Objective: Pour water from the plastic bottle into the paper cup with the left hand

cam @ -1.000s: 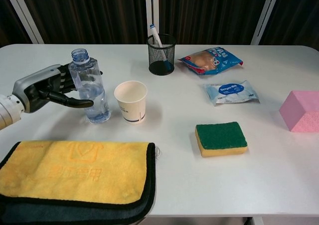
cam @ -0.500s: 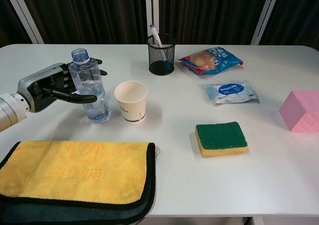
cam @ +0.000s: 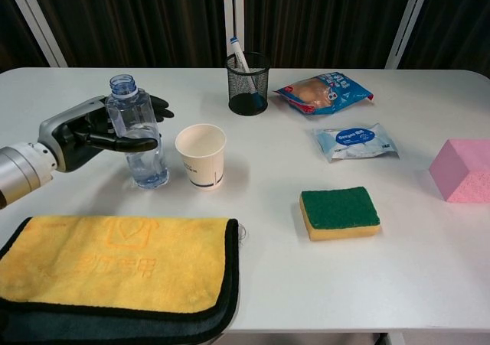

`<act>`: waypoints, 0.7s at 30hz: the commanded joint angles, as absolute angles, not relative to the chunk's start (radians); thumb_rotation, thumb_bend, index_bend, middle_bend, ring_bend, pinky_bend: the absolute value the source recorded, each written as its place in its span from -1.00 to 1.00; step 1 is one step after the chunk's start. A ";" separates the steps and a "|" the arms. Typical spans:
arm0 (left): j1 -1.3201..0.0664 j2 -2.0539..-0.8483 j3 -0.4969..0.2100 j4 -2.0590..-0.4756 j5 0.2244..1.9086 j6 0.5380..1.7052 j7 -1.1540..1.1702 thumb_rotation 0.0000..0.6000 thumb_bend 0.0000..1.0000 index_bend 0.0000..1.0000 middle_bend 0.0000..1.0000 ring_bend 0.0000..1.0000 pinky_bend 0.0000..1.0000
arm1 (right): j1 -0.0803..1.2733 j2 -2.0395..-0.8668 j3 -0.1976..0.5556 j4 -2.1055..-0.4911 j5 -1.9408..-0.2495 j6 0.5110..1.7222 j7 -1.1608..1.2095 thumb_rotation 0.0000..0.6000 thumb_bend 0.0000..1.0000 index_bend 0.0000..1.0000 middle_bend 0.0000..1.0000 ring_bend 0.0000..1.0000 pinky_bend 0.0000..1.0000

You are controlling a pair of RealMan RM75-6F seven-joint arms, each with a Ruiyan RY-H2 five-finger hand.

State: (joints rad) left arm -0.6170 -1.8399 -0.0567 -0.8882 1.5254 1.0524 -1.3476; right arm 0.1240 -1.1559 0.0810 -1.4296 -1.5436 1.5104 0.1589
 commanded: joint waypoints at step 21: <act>-0.617 -1.920 -0.105 -0.830 1.473 1.061 -1.325 1.00 -0.60 0.07 -0.12 -0.49 -0.27 | 0.126 -1.152 0.079 -1.433 -1.527 1.484 0.148 0.94 -0.56 -1.00 -1.00 -1.00 -1.00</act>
State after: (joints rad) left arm -0.6180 -1.9174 -0.1022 -0.8321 1.4757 1.0606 -1.3259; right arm 0.1255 -1.1519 0.0787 -1.4330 -1.5267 1.4840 0.1475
